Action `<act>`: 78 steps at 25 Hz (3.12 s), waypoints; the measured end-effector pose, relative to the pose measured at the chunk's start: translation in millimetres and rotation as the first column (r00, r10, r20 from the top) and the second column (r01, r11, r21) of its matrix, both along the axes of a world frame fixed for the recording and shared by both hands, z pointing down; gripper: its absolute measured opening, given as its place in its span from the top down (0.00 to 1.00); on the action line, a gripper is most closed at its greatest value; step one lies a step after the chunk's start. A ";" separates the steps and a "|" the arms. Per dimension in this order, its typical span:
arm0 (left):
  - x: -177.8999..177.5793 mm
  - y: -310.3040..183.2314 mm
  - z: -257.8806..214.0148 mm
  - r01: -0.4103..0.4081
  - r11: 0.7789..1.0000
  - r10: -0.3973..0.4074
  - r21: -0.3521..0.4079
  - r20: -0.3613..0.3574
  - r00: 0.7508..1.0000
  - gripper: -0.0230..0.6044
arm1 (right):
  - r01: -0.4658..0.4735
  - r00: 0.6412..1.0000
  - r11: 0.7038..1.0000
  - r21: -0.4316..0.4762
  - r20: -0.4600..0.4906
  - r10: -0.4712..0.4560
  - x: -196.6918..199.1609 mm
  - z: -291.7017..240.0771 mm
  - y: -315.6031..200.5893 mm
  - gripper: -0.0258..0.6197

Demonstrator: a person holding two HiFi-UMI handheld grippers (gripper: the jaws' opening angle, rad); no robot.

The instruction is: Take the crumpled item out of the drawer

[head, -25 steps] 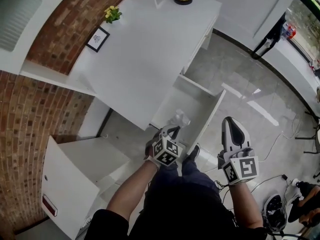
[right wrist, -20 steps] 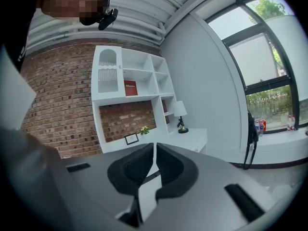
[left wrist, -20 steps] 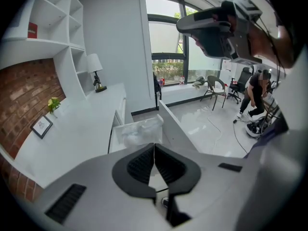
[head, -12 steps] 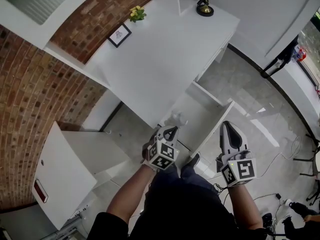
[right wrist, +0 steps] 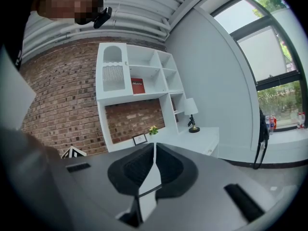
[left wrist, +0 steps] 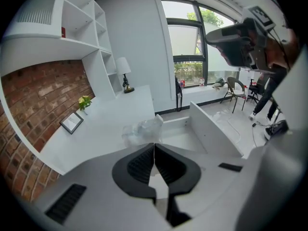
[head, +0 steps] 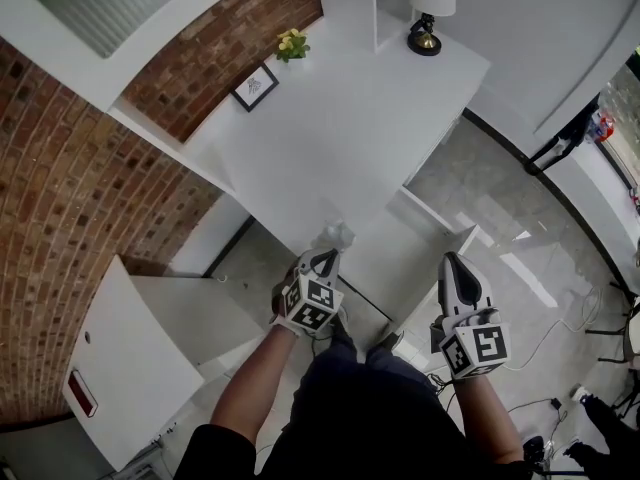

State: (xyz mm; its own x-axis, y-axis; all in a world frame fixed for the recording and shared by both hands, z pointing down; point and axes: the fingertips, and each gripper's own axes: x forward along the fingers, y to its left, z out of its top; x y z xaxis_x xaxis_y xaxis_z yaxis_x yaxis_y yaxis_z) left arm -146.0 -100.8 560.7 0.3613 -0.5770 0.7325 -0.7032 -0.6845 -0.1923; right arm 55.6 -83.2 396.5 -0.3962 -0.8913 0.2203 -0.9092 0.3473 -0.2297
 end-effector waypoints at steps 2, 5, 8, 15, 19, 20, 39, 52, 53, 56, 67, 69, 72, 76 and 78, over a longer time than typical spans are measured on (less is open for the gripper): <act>-13.6 -11.7 4.2 0.004 1.000 -0.004 -0.005 0.009 1.000 0.94 | -0.004 1.000 1.000 -0.004 -0.010 0.004 -8.9 -0.7 -8.0 0.94; -31.0 -27.5 13.0 -0.008 1.000 0.008 -0.011 0.037 0.999 0.94 | -0.012 1.000 1.000 -0.011 -0.017 0.012 -20.9 0.0 -17.5 0.94; -47.4 -41.9 24.3 -0.021 0.999 0.022 -0.026 0.068 0.997 0.94 | -0.022 1.000 1.000 -0.012 -0.022 0.021 -32.2 -0.1 -24.6 0.94; -73.4 -67.5 56.5 -0.011 0.996 0.020 -0.085 0.102 0.995 0.94 | -0.070 0.998 0.996 -0.049 -0.003 0.070 -40.9 5.8 -34.3 0.94; -78.6 -76.5 66.2 0.001 0.995 0.008 -0.095 0.086 0.996 0.94 | -0.078 0.997 0.996 -0.053 -0.006 0.078 -45.1 9.1 -34.8 0.94; -79.7 -78.9 67.2 0.011 0.996 -0.003 -0.093 0.080 0.997 0.93 | -0.078 0.997 0.996 -0.053 -0.008 0.078 -46.2 9.0 -34.4 0.94; -66.3 -69.3 -48.7 0.231 0.972 -0.207 0.051 -0.294 0.933 0.93 | -0.043 0.999 0.999 -0.018 -0.019 0.043 -43.0 -8.9 -24.3 0.94; -48.8 -35.3 -187.4 0.275 0.928 -0.141 0.252 -0.447 0.884 0.93 | 0.008 0.999 0.996 0.091 -0.045 -0.004 -57.0 -51.1 -21.8 0.96; -49.1 -32.3 -195.7 0.280 0.924 -0.137 0.262 -0.457 0.879 0.93 | 0.015 0.999 0.995 0.099 -0.049 -0.010 -59.3 -55.2 -20.7 0.96; -51.3 -24.1 -216.5 0.298 0.910 -0.130 0.287 -0.485 0.864 0.93 | 0.029 0.998 0.992 0.122 -0.060 -0.021 -64.3 -66.8 -17.8 0.96; -49.3 -0.1 -260.6 0.334 0.877 -0.103 0.345 -0.545 0.832 0.93 | 0.064 0.997 0.972 0.224 -0.060 -0.051 -74.7 -103.3 -0.3 0.96; -46.9 3.6 -264.9 0.332 0.876 -0.094 0.350 -0.551 0.829 0.93 | 0.066 0.996 0.970 0.234 -0.067 -0.052 -74.7 -107.9 2.7 0.96; -44.9 8.2 -268.8 0.329 0.875 -0.085 0.356 -0.556 0.827 0.93 | 0.070 0.995 0.971 0.227 -0.086 -0.052 -72.9 -107.6 7.5 0.96; -44.6 13.1 -272.3 0.331 0.869 -0.076 0.367 -0.563 0.823 0.93 | 0.080 0.991 0.972 0.220 -0.122 -0.053 -70.8 -104.3 13.3 0.96; -43.5 15.0 -273.3 0.332 0.867 -0.074 0.370 -0.563 0.823 0.93 | 0.078 0.992 0.968 0.239 -0.120 -0.050 -71.2 -108.9 14.0 0.96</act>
State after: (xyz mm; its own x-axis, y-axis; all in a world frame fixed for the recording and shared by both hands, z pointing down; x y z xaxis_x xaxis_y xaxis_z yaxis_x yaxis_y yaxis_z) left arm -189.5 -85.8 287.4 0.4436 -0.8877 0.1236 -0.8945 -0.4470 0.0006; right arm -15.6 -69.2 287.5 -0.4392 -0.8972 0.0469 -0.8984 0.4382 -0.0293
